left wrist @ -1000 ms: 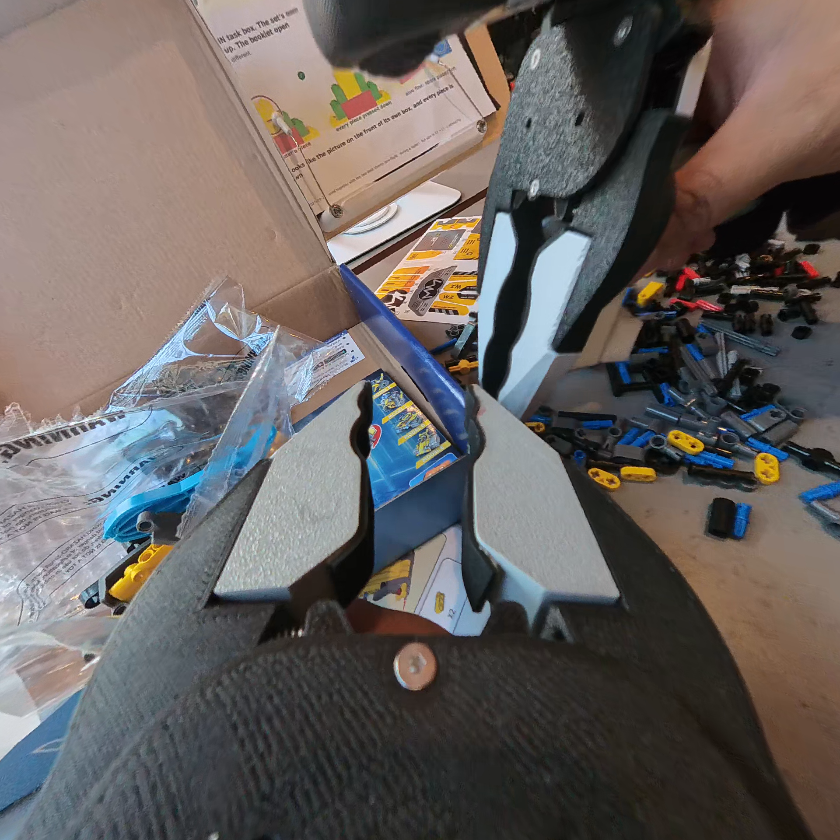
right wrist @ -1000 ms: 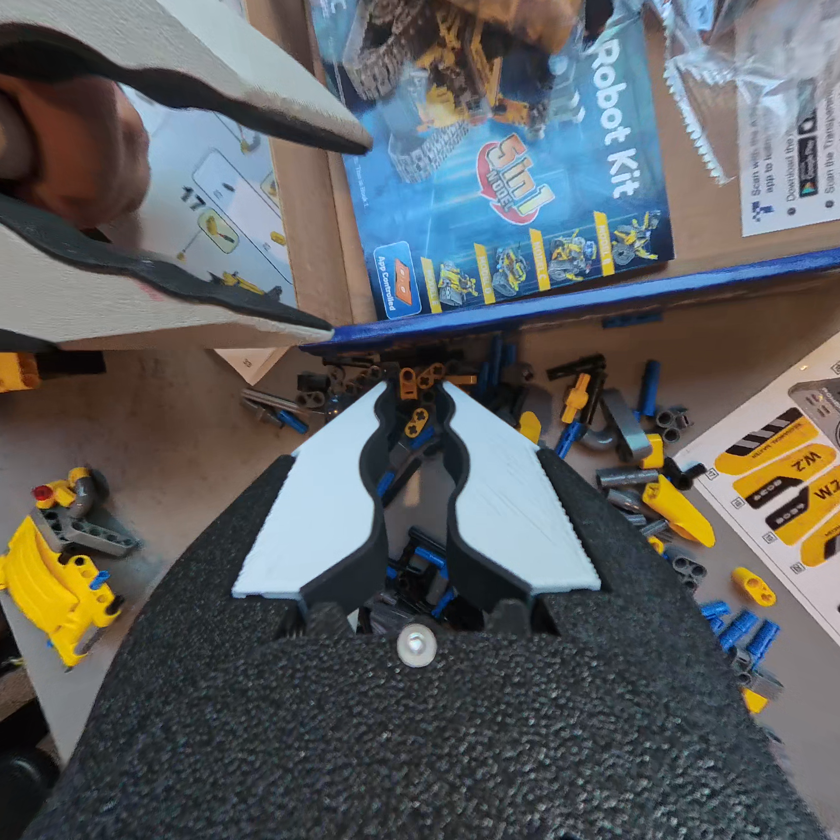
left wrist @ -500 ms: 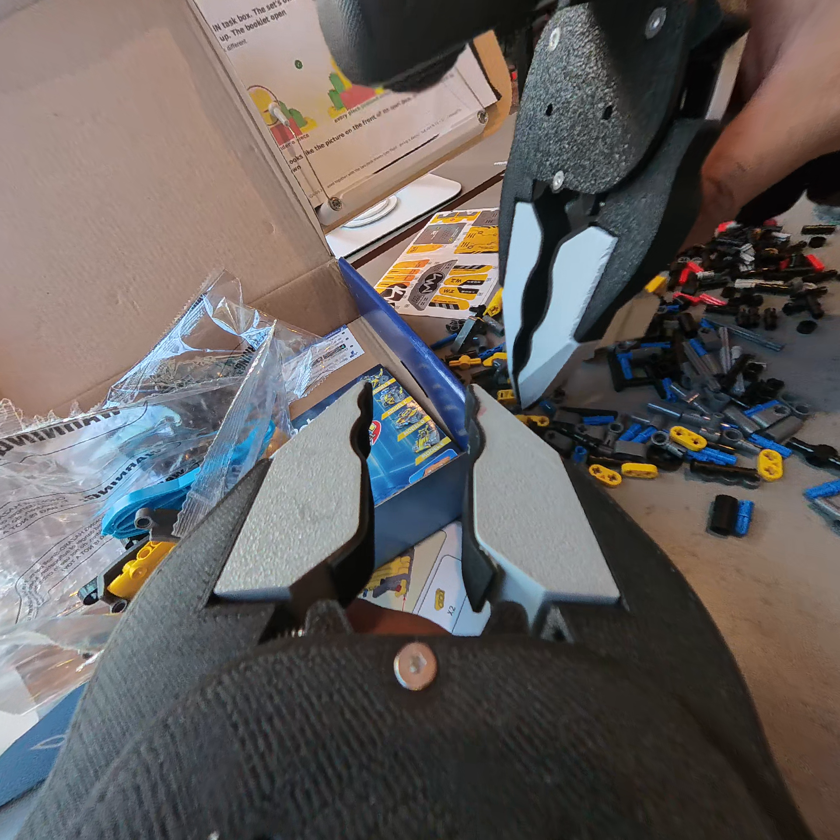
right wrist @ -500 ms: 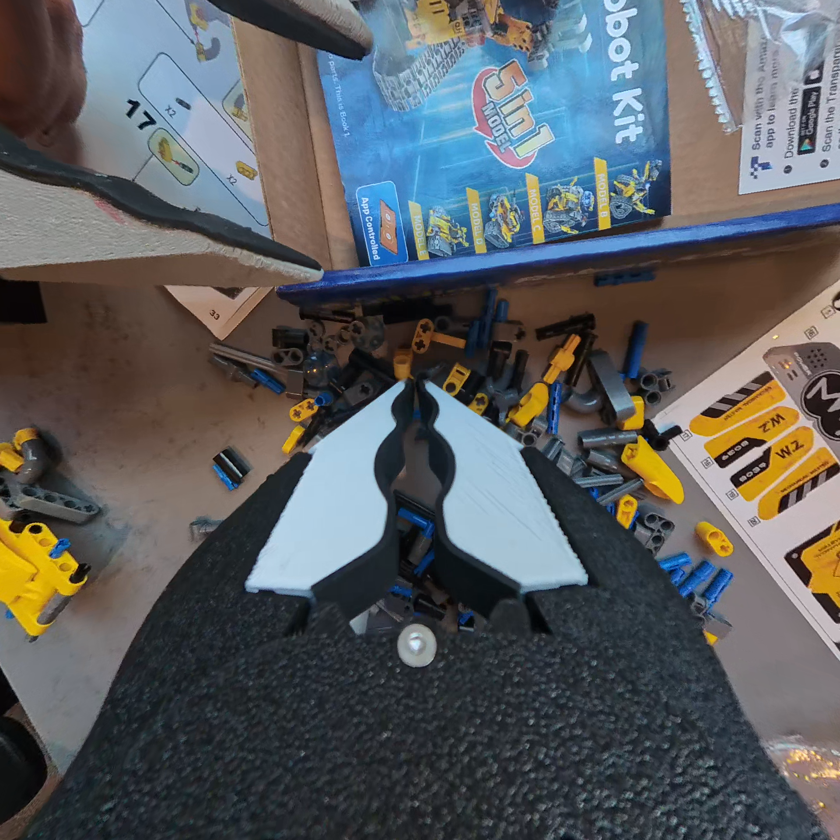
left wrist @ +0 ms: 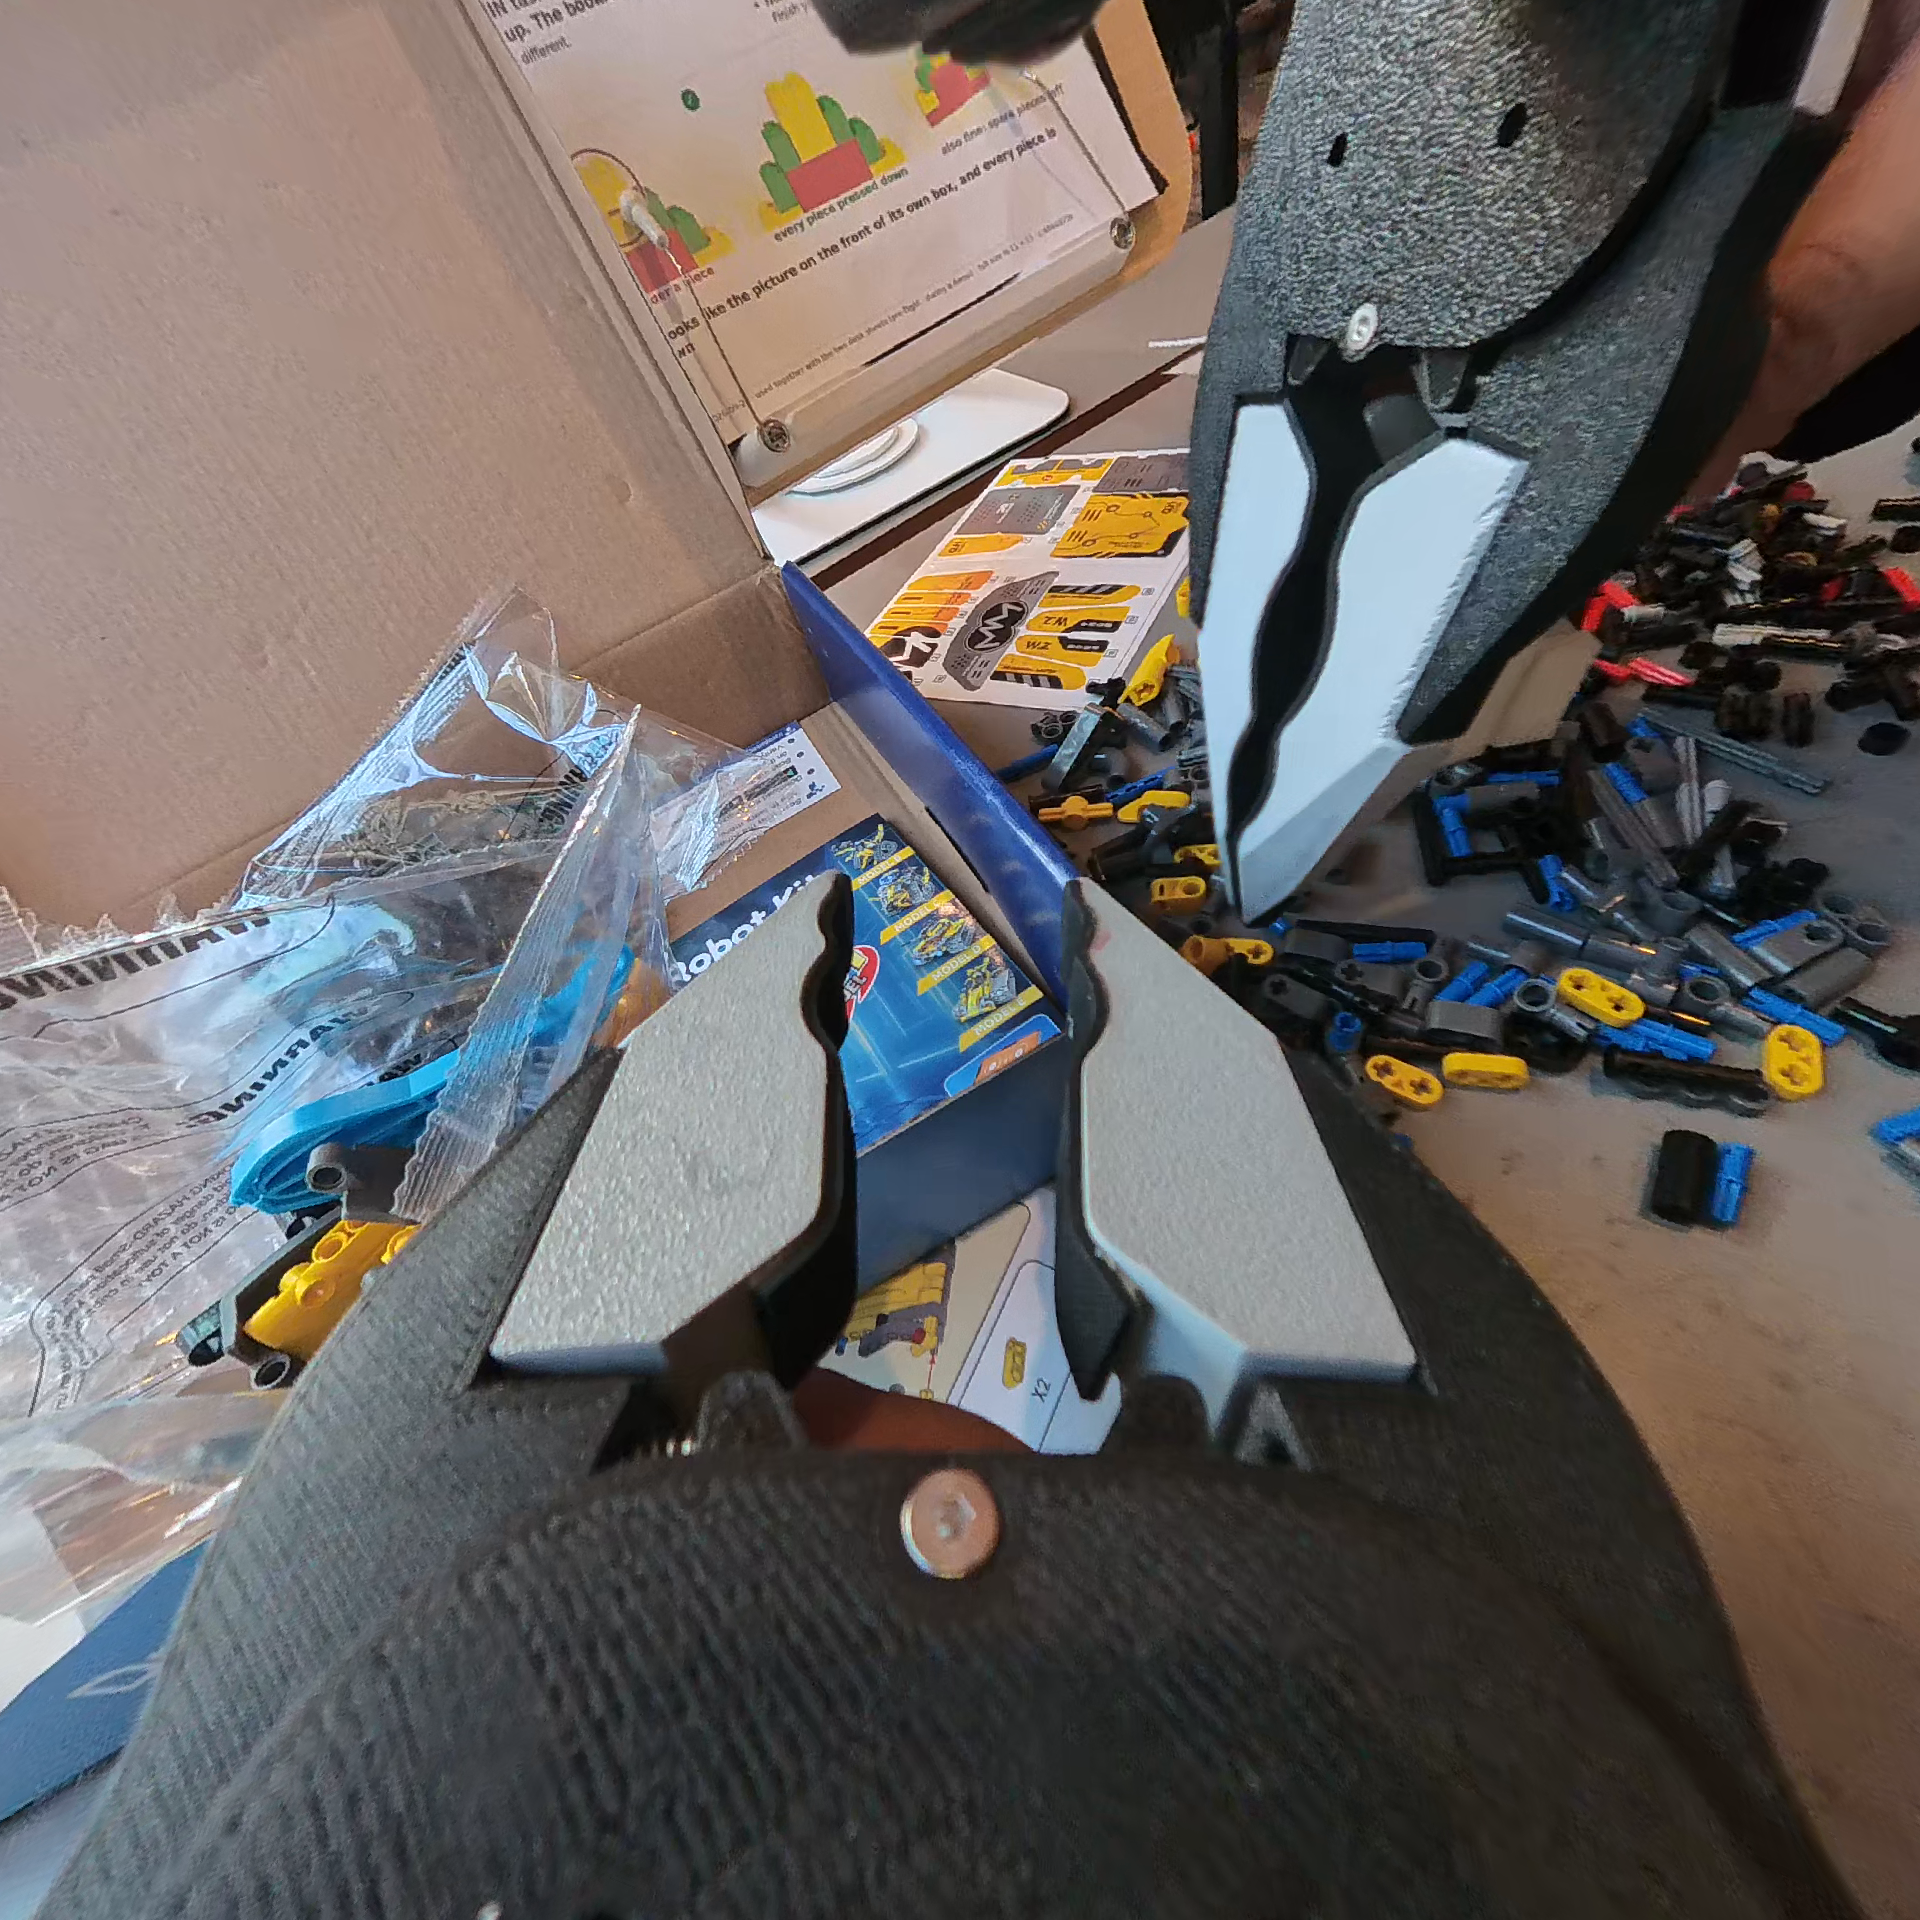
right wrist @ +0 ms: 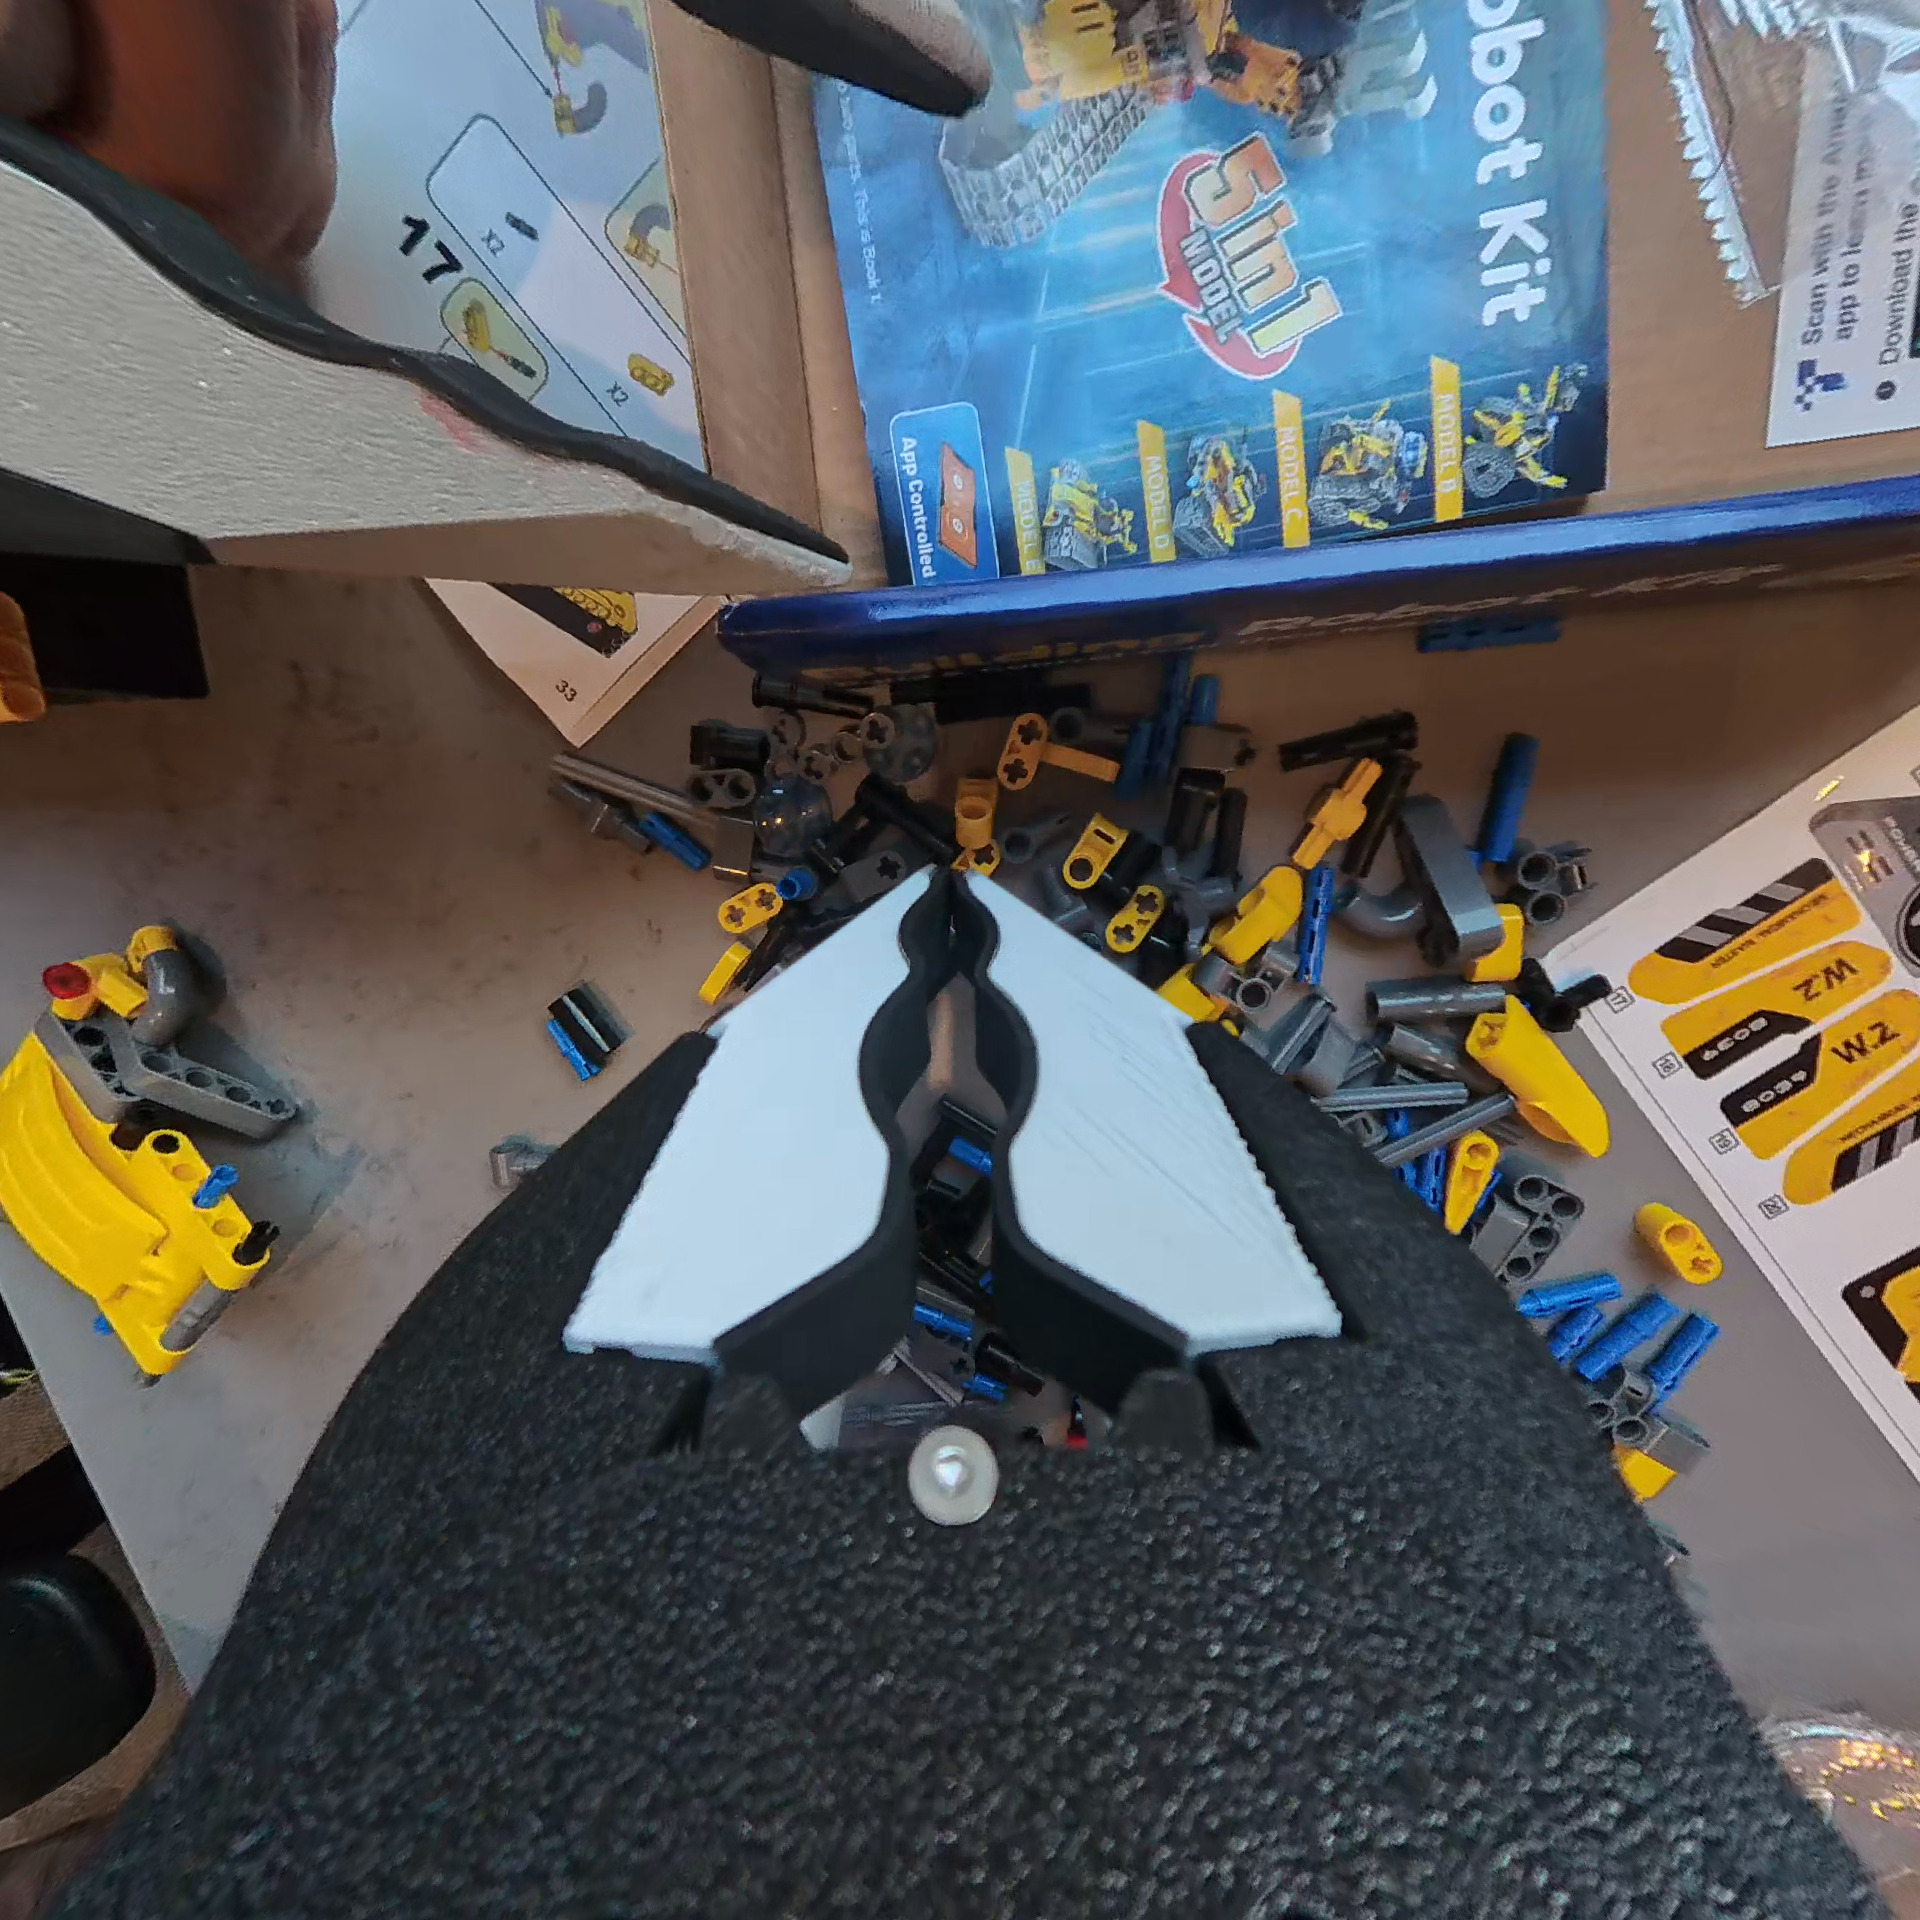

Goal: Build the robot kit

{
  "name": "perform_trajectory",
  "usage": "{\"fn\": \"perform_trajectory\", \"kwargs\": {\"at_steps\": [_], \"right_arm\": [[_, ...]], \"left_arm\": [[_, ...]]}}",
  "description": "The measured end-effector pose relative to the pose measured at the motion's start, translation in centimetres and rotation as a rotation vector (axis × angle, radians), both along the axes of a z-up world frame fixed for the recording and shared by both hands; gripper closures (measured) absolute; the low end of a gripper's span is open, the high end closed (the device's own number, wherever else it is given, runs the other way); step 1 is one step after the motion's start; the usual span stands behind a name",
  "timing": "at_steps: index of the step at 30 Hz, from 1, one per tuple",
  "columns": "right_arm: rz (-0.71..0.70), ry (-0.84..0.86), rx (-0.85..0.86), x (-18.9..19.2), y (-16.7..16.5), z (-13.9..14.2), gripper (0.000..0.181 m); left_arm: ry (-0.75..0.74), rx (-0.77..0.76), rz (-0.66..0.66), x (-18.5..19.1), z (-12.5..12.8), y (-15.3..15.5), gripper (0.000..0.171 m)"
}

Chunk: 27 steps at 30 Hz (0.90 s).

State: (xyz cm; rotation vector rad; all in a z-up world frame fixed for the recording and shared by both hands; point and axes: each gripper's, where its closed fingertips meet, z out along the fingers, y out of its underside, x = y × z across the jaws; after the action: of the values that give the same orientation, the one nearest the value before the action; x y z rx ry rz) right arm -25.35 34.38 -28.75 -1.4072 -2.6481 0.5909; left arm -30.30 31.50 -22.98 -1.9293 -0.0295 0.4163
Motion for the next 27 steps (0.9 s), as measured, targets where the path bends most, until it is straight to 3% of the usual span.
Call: {"fn": "perform_trajectory", "kwargs": {"at_steps": [5,12,18,22,27], "right_arm": [[-0.012,0.002,0.009,0.0,0.3,0.1,0.181],[-0.022,0.065,-0.010,1.3,0.7,2.4,0.180],[-0.041,0.076,-0.065,8.8,0.9,3.3,0.172],[-0.059,-0.013,-0.001,14.8,1.4,0.6,0.164],[-0.021,0.004,0.087,18.1,1.2,-1.9,0.166]], "left_arm": [[0.002,0.001,-0.002,0.1,0.1,0.0,0.134],[0.001,0.008,-0.008,0.1,0.2,0.0,0.134],[-0.017,0.023,-0.013,0.2,0.6,-0.1,0.134],[-0.003,0.026,-0.031,0.9,0.9,0.0,0.134],[0.010,0.035,-0.030,0.9,1.1,0.0,0.134]]}}
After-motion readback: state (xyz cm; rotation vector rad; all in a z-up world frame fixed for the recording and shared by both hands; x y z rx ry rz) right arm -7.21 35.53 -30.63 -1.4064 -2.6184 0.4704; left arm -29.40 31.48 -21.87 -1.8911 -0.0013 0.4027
